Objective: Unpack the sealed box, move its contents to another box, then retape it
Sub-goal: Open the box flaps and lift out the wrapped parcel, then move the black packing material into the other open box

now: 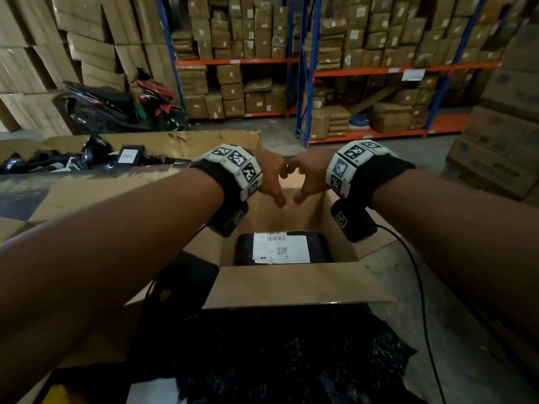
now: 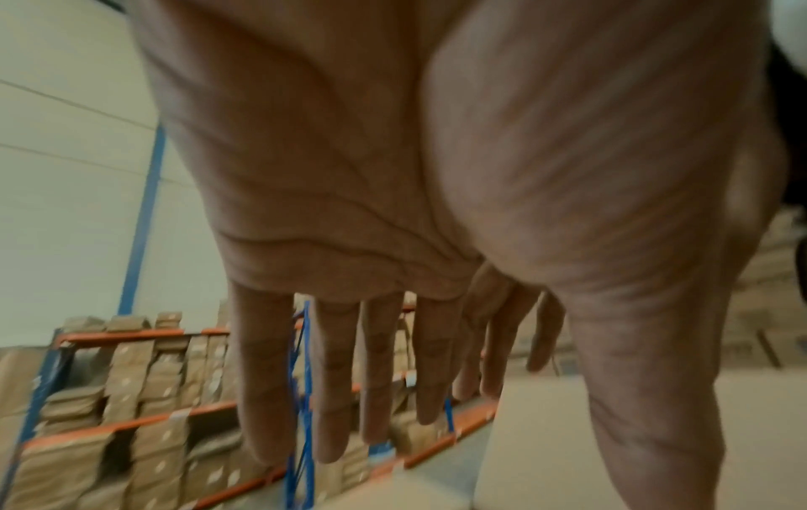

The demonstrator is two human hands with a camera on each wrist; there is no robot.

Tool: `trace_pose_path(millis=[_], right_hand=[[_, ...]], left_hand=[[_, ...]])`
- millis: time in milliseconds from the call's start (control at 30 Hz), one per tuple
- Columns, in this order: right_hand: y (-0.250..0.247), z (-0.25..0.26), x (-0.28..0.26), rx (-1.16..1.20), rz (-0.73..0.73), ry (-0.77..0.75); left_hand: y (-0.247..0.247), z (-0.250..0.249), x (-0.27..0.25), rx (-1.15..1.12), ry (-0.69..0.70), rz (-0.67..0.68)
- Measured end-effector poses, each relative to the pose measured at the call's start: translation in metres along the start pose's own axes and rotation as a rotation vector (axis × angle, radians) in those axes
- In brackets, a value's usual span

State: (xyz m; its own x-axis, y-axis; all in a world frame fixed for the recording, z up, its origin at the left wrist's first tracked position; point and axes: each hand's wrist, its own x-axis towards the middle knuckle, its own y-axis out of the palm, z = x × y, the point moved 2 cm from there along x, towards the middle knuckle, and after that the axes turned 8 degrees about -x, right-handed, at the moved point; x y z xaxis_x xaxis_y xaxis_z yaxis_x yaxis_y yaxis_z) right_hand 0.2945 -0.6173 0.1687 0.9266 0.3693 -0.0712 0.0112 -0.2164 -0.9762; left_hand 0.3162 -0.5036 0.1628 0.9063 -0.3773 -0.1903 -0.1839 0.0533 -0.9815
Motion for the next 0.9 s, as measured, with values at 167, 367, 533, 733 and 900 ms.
trace_pose_path(millis=[167,367,533,733,900], right_hand=[[-0.023,-0.002,-0.066,0.118,-0.104,-0.015],[-0.004,0.005,-0.16,0.285,-0.257,-0.106],[0.045,0.016,-0.234,0.435,-0.328,-0.145],[0.13,0.025,-0.292,0.612,-0.319,-0.081],[0.212,0.031,-0.298,0.689,0.028,0.113]], left_hand=[[-0.027,-0.008,-0.083,-0.122,0.038,-0.15],[-0.009,-0.037,-0.193,-0.334,0.108,-0.34],[0.037,-0.076,-0.268,-0.536,0.138,-0.392],[0.136,-0.09,-0.309,-0.746,0.052,-0.308],[0.235,-0.068,-0.28,-0.634,-0.246,-0.006]])
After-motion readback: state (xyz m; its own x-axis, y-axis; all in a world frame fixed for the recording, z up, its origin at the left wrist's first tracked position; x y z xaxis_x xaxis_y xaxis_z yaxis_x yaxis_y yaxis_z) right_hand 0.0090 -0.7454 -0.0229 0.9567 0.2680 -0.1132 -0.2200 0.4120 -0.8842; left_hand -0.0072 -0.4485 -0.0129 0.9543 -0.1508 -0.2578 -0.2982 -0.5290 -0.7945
